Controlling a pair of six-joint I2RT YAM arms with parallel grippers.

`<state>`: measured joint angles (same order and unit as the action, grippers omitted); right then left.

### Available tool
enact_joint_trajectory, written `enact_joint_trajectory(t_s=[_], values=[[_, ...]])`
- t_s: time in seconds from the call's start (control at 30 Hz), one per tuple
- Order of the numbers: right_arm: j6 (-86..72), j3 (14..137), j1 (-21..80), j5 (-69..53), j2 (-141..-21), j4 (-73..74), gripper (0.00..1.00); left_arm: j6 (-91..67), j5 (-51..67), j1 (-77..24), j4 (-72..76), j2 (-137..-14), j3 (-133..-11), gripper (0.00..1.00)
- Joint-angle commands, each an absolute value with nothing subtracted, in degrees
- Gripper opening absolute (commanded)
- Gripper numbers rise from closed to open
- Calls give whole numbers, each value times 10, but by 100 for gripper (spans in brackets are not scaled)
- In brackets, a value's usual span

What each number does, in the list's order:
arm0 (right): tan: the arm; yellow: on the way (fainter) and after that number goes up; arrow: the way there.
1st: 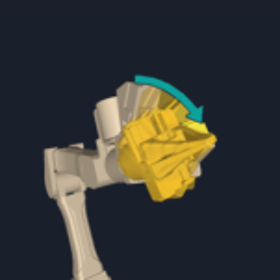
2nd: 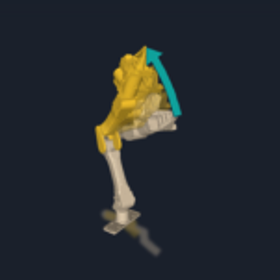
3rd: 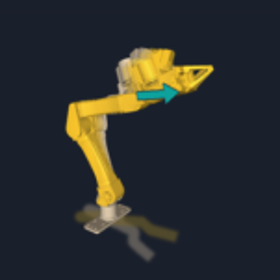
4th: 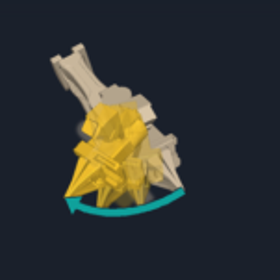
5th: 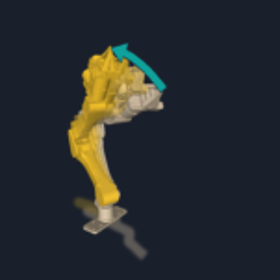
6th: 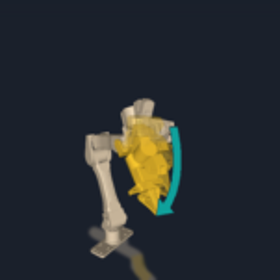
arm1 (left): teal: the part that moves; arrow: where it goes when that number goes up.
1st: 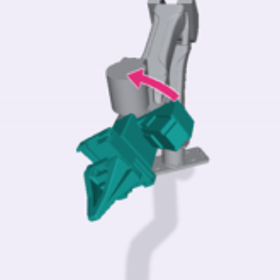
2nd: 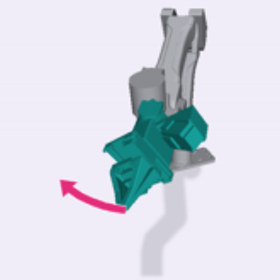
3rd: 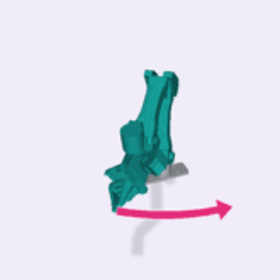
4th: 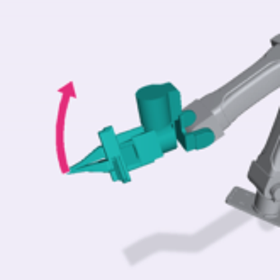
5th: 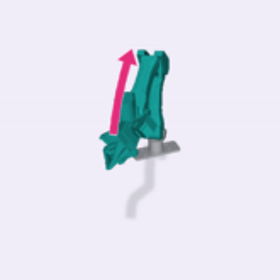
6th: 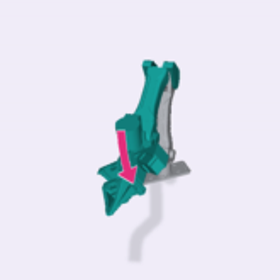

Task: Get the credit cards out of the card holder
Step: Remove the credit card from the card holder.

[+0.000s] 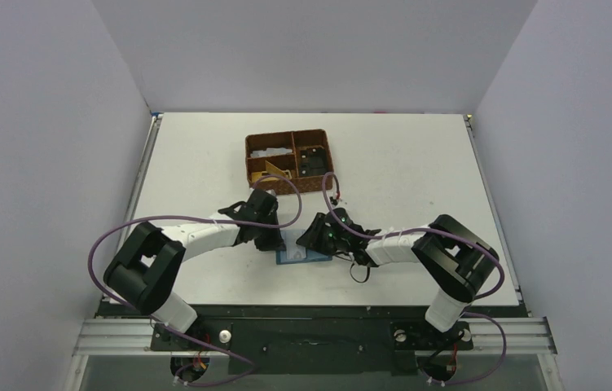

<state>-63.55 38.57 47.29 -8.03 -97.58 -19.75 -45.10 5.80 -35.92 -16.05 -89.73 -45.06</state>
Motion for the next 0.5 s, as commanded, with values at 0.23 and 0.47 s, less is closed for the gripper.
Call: enact_joint_trajectory(t_s=[0.23, 0.47], values=[[-655, 332, 460, -119, -956, -279, 21, -461, 27, -370, -173, -942, -437, 0], [-658, 323, 456, -123, -951, -290, 21, -466, 28, -370, -172, -943, -434, 0]])
